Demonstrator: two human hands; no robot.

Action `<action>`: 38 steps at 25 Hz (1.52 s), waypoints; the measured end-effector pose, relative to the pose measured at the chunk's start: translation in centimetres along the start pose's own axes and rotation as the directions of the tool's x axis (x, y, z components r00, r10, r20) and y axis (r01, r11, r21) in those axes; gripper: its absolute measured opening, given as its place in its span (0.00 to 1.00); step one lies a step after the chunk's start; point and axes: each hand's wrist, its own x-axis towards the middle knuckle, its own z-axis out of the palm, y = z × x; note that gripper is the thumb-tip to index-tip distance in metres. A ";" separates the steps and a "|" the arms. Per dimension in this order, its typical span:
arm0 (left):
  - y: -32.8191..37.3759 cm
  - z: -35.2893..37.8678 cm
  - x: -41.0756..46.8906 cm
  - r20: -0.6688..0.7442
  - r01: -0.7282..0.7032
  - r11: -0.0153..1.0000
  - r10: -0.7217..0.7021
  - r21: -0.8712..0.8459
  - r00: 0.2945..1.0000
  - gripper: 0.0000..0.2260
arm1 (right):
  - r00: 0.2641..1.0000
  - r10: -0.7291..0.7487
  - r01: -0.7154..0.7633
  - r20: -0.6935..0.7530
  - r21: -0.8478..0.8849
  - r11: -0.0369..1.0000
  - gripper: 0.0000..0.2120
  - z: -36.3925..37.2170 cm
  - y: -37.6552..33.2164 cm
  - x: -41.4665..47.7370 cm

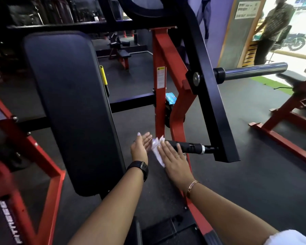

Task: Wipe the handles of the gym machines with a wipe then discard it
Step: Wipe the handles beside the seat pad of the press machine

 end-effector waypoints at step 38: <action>0.0 0.3 0.3 0.570 -0.618 0.286 0.239 0.733 0.786 0.14 | 0.990 0.140 -0.136 -0.012 0.154 0.979 0.22 -0.9 1.0 0.3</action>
